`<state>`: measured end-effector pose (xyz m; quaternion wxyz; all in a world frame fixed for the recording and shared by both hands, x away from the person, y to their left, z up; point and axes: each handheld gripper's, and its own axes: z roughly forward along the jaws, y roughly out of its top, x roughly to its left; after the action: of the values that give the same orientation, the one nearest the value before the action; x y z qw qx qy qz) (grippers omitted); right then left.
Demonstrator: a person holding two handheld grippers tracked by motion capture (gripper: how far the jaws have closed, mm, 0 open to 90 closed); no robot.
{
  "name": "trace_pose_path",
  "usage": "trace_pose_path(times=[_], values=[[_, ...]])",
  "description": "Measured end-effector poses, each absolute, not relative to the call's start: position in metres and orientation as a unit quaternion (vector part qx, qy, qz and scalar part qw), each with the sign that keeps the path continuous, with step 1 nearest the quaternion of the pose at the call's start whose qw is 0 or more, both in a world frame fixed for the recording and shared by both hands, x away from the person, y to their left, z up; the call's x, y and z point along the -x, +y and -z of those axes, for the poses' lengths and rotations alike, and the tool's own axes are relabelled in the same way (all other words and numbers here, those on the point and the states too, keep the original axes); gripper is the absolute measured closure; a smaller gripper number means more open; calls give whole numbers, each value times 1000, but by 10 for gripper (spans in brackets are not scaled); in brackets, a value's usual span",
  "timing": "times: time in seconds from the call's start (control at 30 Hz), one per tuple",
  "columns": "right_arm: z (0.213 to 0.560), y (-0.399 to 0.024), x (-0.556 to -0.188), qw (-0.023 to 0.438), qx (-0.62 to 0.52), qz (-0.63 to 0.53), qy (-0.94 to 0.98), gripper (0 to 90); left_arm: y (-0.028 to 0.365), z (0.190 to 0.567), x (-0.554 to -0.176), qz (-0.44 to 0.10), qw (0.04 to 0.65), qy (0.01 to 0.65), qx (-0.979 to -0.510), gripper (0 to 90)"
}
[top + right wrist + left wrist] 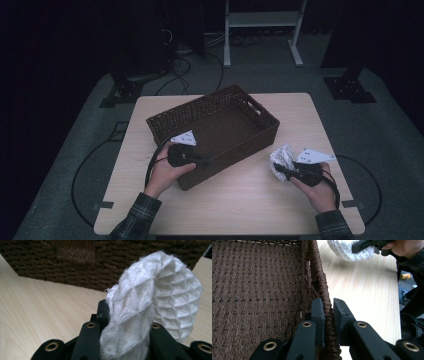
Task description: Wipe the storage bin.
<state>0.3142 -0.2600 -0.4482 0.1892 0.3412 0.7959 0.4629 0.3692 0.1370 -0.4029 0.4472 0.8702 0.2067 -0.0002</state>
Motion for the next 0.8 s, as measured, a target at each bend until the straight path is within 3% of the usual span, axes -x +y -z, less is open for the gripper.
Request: trace_pose_path(times=[0.8], values=[[415,-259,-352,228,-348,-491,766,742,132,404,-373,1,447,201,-872,772]])
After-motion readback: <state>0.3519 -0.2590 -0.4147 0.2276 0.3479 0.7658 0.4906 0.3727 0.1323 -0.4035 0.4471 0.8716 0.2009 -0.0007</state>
